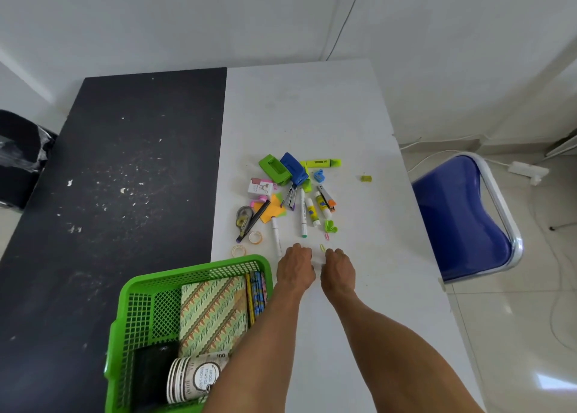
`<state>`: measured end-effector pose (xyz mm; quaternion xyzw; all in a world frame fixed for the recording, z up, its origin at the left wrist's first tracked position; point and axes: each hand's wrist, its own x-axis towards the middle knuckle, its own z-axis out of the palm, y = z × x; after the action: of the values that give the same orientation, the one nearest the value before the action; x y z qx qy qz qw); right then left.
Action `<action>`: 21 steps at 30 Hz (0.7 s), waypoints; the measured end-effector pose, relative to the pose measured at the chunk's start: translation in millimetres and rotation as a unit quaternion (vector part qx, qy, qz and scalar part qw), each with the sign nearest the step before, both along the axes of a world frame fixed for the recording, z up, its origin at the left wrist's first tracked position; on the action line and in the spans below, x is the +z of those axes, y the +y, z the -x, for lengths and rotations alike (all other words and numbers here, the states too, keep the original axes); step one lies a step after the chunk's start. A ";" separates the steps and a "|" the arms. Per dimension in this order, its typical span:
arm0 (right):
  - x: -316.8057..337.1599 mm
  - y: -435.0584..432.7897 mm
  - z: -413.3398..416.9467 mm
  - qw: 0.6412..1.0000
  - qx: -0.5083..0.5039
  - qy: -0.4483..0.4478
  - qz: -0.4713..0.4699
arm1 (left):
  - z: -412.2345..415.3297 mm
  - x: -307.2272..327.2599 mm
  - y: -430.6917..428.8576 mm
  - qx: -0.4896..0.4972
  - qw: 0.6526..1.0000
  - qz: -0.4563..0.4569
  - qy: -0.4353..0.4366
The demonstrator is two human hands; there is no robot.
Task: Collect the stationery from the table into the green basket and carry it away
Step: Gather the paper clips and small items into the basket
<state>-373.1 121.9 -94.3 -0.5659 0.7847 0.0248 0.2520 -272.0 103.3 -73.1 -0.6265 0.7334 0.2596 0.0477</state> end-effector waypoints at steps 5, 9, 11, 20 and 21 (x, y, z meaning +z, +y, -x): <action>-2.0 -4.3 4.8 1.000 0.001 0.016 -0.004 | 3.3 -5.3 -0.5 0.012 1.000 -0.009 -0.004; 1.1 -7.1 6.2 1.000 0.006 0.016 -0.008 | 7.4 -5.2 0.6 0.015 1.000 -0.008 -0.005; 3.3 -7.9 6.3 1.000 0.009 0.017 -0.012 | 7.6 -5.0 2.1 0.017 1.000 -0.008 -0.005; -0.3 2.7 6.9 1.000 -0.016 -0.001 -0.018 | 6.6 -5.1 7.5 0.030 1.000 -0.003 0.004; -0.7 3.5 7.5 1.000 -0.017 -0.002 -0.019 | 6.3 -5.5 8.2 0.030 1.000 -0.003 0.005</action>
<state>-380.6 125.3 -95.0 -0.5474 0.7932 0.0342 0.2647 -278.2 111.5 -78.6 -0.6468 0.7135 0.2668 0.0381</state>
